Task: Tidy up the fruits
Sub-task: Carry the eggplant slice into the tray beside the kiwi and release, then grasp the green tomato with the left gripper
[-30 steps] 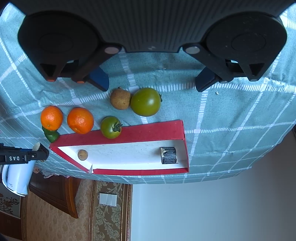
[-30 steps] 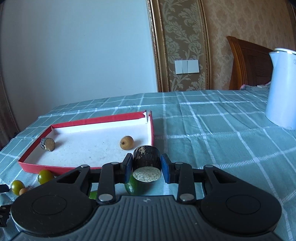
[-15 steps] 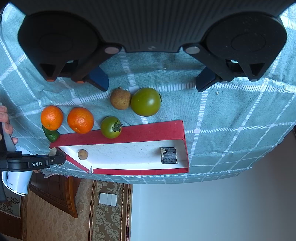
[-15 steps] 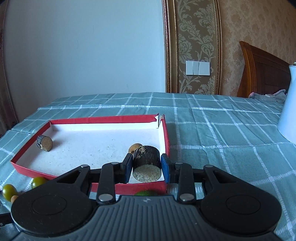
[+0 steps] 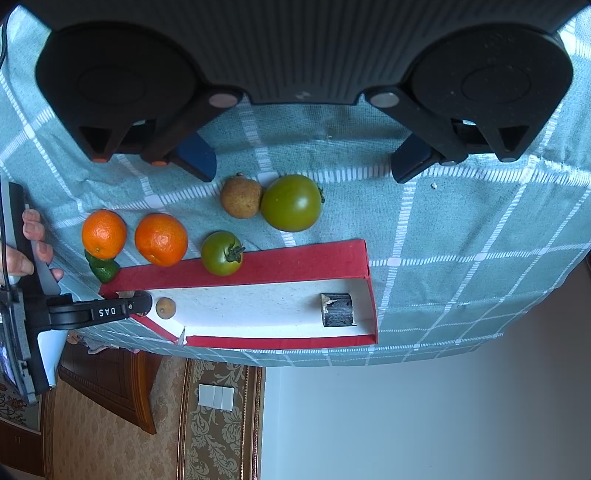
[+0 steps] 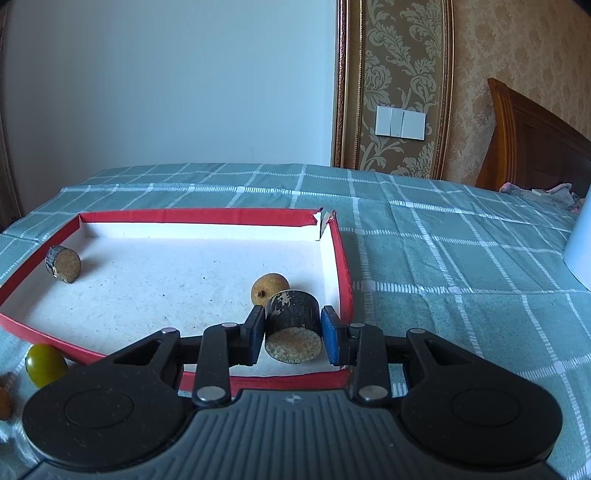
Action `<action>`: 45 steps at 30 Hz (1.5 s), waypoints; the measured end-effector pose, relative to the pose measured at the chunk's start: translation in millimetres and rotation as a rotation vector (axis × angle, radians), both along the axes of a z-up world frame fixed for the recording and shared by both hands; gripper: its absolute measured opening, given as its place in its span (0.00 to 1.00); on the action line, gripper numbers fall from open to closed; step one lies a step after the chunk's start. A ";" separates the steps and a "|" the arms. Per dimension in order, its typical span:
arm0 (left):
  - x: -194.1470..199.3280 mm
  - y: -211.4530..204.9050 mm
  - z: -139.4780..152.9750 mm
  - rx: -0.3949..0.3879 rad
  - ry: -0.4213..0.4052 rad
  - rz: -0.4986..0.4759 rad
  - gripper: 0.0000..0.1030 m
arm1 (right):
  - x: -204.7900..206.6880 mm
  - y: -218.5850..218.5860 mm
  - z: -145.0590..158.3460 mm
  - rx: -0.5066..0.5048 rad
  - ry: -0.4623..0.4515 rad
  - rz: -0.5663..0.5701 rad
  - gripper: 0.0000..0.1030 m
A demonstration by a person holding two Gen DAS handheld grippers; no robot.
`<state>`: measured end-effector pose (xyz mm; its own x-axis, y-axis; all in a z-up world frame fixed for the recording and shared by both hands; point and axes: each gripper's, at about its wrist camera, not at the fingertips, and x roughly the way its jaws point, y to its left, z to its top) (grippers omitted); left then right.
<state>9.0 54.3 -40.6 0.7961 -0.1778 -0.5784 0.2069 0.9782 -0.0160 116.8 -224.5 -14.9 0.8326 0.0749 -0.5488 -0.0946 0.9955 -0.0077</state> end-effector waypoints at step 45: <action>-0.1 -1.9 -1.7 0.017 -0.001 0.004 1.00 | -85.9 -61.5 5.0 0.064 -0.077 -0.110 0.64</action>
<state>8.9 52.4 -42.3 0.7976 -0.1649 -0.5803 0.2031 0.9792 0.0008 30.8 -286.0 -9.9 0.8771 0.0140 -0.4801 0.0133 0.9985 0.0534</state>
